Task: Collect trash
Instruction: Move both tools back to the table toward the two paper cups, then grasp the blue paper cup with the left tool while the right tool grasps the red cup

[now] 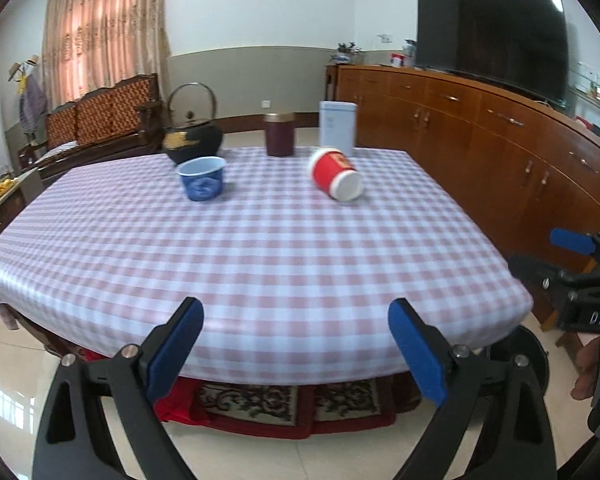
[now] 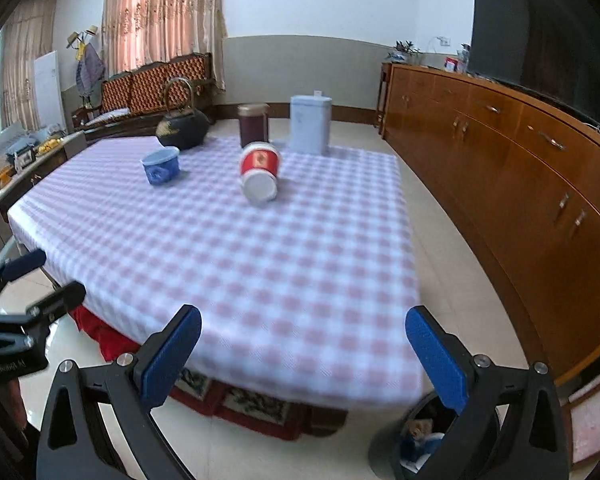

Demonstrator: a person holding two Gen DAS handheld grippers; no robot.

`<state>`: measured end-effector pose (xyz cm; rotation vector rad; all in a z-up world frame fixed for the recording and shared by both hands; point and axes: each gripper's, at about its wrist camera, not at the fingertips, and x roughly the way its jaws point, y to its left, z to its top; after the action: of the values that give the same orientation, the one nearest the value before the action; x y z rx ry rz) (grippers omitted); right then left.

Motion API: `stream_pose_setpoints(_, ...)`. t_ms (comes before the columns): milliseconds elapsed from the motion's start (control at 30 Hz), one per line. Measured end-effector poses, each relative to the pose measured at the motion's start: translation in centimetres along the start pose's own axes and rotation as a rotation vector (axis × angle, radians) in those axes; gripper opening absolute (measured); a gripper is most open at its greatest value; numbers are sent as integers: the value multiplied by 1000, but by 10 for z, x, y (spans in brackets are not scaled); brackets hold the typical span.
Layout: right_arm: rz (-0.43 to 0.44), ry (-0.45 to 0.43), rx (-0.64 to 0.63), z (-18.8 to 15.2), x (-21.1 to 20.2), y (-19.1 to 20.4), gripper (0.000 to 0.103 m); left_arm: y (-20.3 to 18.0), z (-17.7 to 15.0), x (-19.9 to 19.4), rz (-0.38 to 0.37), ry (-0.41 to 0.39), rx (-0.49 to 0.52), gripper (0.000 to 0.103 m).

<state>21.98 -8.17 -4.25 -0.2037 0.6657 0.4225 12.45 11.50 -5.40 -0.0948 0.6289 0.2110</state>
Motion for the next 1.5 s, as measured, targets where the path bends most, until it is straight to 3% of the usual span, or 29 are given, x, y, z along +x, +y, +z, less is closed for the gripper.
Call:
stream_pose_setpoints(100,44,11,-6,15,15,14,103,16,8,7,33,-5,-7,95)
stream_pose_setpoints(367,34,31,-15,71,77,32,103,67,47,51,108,-14,-33,94)
stream_pose_setpoints(633,38,101,-65,118,184,46,103,103,85,147,155,34,-46,95)
stream_pose_setpoints(867,53,152,-66,138,252,48,88,119,112,215,162,109,-53,94)
stream_pose_setpoints(1067,78,178,-56,146,278,43,64,119,125,244,143,157,-39,94)
stream_pose_setpoints(1133,82,175,-53,148,280,43,63,121,129,249,131,162,-53,92)
stream_pose_setpoints(1200,87,175,-54,149,281,44,61,120,130,255,127,180,-41,78)
stream_pose_setpoints(1500,75,134,-38,141,249,38,60,95,124,208,88,108,9,77)
